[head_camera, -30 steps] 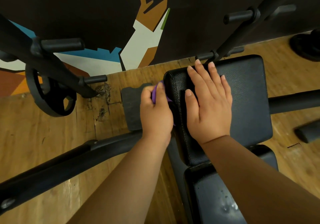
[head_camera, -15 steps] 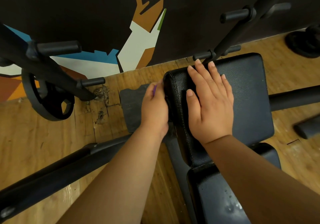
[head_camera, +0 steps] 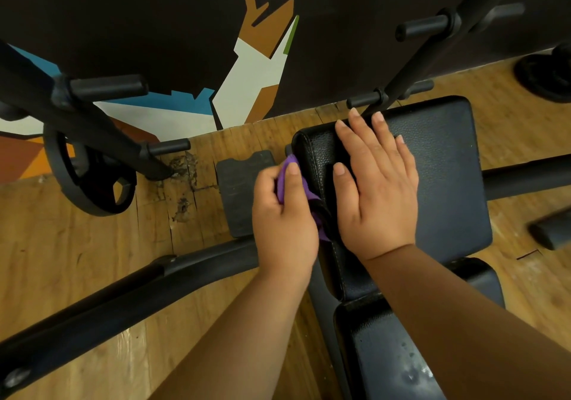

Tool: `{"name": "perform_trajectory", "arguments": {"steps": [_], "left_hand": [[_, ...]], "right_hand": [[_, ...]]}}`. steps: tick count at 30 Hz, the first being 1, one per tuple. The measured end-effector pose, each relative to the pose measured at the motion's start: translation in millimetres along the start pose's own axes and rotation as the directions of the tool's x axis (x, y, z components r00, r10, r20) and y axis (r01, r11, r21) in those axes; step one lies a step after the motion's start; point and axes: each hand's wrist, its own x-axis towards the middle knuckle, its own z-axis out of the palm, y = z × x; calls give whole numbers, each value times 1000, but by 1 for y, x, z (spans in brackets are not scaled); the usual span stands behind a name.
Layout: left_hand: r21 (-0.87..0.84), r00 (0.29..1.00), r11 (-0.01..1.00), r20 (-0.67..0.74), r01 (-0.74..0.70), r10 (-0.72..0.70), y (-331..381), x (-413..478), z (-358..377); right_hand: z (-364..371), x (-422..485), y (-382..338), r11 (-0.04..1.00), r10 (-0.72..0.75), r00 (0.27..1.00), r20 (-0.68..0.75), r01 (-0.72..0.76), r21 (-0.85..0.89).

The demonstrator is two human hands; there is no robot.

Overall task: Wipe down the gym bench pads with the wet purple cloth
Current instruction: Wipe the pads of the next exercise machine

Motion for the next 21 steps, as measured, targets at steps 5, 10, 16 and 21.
{"name": "perform_trajectory", "arguments": {"steps": [5,10,16,21], "left_hand": [[50,997,997,-48,-53,55,10,25,11],[153,979,968,-27,-198,204,-1,-9,8],[212,935,922,-77,-325,347,-1,9,16],[255,860,826,50,-502,508,-19,-17,8]], "right_hand": [[0,-1,0,1000,-7,1000,6,7,-5],[-1,1,1,1000,-25,1000,15,24,15],[-2,-1,1,996,-23,1000,20,21,83],[-6,0,3,994,-19,997,75,11,112]]}}
